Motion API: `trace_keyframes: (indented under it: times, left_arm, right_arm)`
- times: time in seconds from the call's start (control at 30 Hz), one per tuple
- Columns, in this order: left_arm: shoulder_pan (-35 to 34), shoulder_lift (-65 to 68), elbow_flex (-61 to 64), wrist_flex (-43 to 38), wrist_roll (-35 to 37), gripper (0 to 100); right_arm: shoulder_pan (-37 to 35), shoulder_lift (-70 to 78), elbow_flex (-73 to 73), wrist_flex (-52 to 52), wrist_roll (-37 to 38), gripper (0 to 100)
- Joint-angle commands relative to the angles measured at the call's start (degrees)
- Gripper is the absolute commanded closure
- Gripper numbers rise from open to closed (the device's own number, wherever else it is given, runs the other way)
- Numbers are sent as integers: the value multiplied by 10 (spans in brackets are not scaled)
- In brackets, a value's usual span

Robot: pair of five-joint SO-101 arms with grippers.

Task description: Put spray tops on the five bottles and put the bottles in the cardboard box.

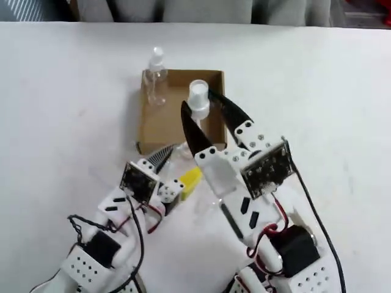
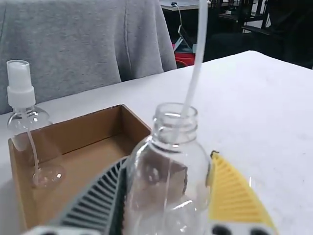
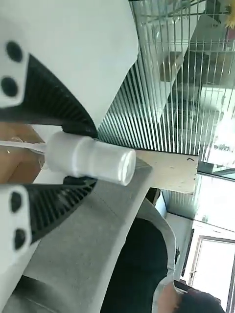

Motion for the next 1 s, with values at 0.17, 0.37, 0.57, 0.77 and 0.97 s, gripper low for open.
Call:
trace_keyframes:
  times: [0.17,0.37,0.57,0.77,0.97]
  left_arm:
    - [4,-15,-5,-4,4,976]
    - [4,-15,-5,-4,4,976]
    - [4,-15,-5,-4,4,976]
    - [4,-15,-5,-4,4,976]
    - [4,-15,-5,-4,4,976]
  right_arm:
    - [3,-33,47,-3,-29,978]
    - [3,-66,91,-3,-57,978]
    - [3,-88,139,-3,-58,978]
    - [2,-122,178,-3,-59,978]
    - [-44,-172,224,-3,-59,978]
